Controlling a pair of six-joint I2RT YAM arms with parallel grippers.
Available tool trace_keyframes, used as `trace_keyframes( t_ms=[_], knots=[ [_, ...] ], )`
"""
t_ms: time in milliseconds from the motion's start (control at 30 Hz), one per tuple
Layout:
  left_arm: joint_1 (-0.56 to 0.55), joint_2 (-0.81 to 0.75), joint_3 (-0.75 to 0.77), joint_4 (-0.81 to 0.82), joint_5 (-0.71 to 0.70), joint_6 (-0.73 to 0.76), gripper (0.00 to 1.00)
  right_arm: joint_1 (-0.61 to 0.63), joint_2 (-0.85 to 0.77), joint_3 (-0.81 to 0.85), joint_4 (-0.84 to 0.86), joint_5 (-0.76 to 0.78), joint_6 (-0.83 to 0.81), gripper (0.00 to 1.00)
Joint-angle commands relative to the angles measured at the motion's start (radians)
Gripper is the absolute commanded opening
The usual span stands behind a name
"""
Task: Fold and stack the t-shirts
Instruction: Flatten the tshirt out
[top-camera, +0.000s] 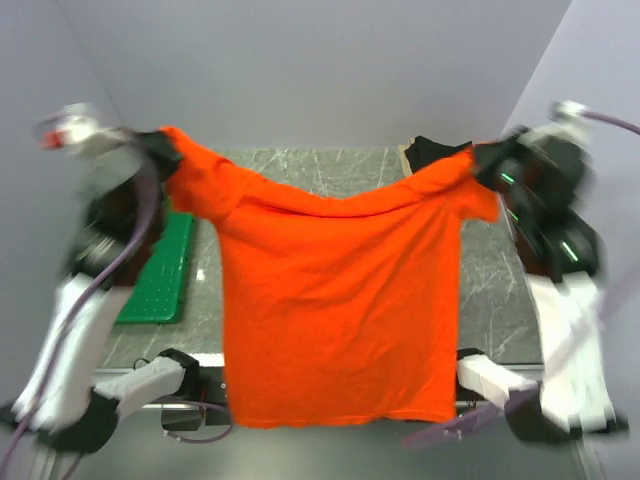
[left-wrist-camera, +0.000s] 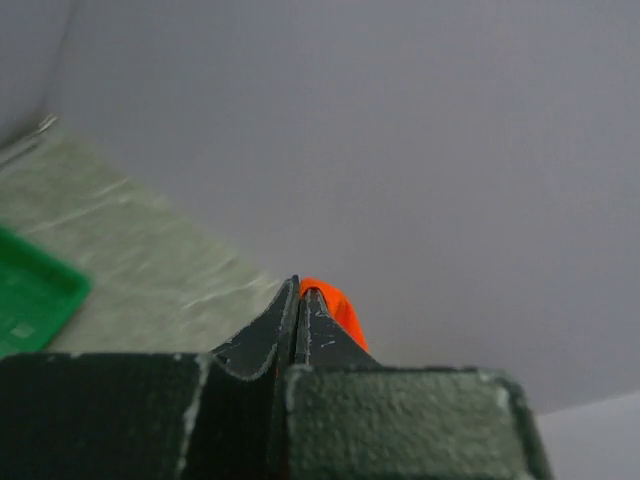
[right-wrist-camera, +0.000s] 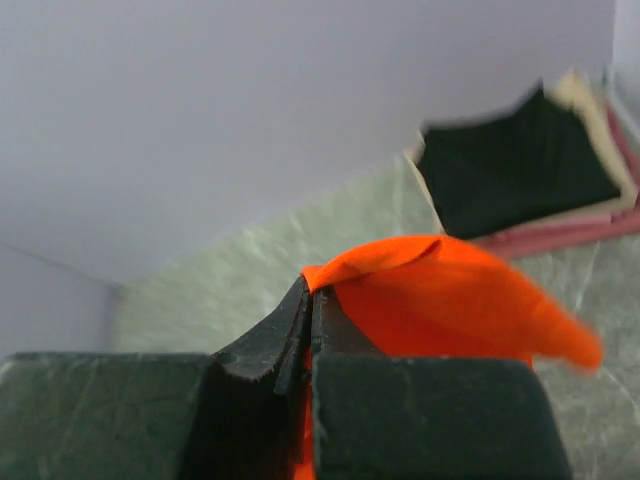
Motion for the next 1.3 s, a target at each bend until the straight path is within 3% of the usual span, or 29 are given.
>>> trace_keyframes(
  t_ms=[0,33,67,100,167,200,300,500,700,733,800,933,1000,1133,1267],
  knots=[
    [0.214,0.179,-0.161,-0.118,0.12,-0.153,0.01,-0.009,0.214,-0.141,0.213,-0.034,-0.047,0.0],
    [0.246,0.242,-0.219,-0.11,0.153,-0.178,0.28,-0.012,0.254,-0.178,0.25,-0.052,-0.068,0.0],
    [0.265,0.274,-0.238,-0.107,0.164,-0.196,0.54,-0.012,0.299,-0.186,0.28,-0.066,-0.074,0.06],
    [0.27,0.299,-0.255,-0.1,0.175,-0.199,0.97,-0.012,0.387,-0.192,0.309,-0.092,-0.082,0.16],
    [0.27,0.362,-0.263,-0.103,0.192,-0.222,0.99,-0.012,0.478,-0.163,0.332,-0.098,-0.107,0.83],
    [0.27,0.375,-0.265,-0.095,0.233,-0.221,0.99,-0.01,0.553,-0.141,0.284,-0.078,-0.108,0.91],
    [0.258,0.382,-0.286,-0.032,0.282,-0.192,0.99,-0.004,0.581,-0.13,0.234,-0.043,-0.101,0.92],
    [0.176,0.402,-0.317,0.081,0.35,-0.123,0.99,0.011,0.387,-0.467,0.334,-0.078,-0.01,0.94],
    [0.152,0.656,-0.176,0.146,0.52,-0.043,0.99,0.16,0.314,-0.684,0.344,-0.115,0.06,0.94],
    [0.139,0.819,-0.036,0.018,0.531,-0.055,0.99,0.233,0.331,-0.702,0.343,-0.12,0.065,0.94],
    [0.121,0.843,-0.022,-0.009,0.514,-0.067,0.99,0.246,0.353,-0.701,0.344,-0.123,0.062,0.94],
    [0.057,0.775,-0.18,0.058,0.524,-0.106,0.99,0.277,0.449,-0.645,0.341,-0.11,0.038,0.94],
    [0.018,0.715,-0.333,0.107,0.547,-0.142,0.99,0.278,0.533,-0.603,0.335,-0.113,0.027,0.94],
    [-0.045,0.534,-0.584,0.098,0.506,-0.244,0.99,0.278,0.678,-0.471,0.309,-0.086,0.017,0.94],
    [-0.078,0.414,-0.737,0.074,0.508,-0.308,0.99,0.284,0.794,-0.402,0.285,-0.124,0.01,0.93]
  ],
)
